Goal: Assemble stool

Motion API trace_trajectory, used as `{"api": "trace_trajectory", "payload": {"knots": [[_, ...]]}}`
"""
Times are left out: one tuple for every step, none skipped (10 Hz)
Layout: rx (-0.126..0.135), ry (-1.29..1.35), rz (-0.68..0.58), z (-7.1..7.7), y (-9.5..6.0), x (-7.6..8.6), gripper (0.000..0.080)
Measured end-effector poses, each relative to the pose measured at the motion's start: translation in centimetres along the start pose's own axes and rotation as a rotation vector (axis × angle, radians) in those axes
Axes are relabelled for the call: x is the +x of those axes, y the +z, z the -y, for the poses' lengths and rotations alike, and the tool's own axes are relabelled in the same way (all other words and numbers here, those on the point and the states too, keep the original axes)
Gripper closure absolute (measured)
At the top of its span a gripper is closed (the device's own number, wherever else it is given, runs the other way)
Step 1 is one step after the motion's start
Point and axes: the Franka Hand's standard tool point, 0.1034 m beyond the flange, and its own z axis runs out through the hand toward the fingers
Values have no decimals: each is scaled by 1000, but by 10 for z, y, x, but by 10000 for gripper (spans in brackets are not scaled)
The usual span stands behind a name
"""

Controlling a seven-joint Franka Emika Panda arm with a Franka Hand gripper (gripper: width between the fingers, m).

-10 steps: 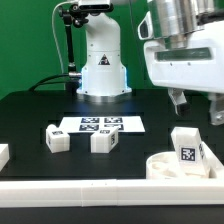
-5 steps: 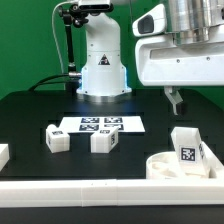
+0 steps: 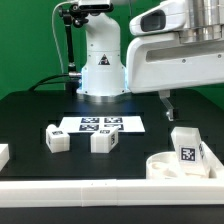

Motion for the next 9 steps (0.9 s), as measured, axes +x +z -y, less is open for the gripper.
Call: {"api": "trace_trajectory", "payload": {"knots": [[0, -56, 0, -1, 0, 0, 150], [-1, -93, 0, -2, 0, 0, 150], [-5, -179, 0, -3, 0, 1, 150], [-10, -255, 0, -4, 0, 1, 150], [-11, -327, 1, -5, 0, 1, 150], [-27, -464, 7, -5, 1, 0, 150], [-41, -585, 17, -3, 4, -2, 150], [-50, -674, 18, 0, 9, -7, 150], [-51, -710, 15, -6, 11, -8, 150]]}}
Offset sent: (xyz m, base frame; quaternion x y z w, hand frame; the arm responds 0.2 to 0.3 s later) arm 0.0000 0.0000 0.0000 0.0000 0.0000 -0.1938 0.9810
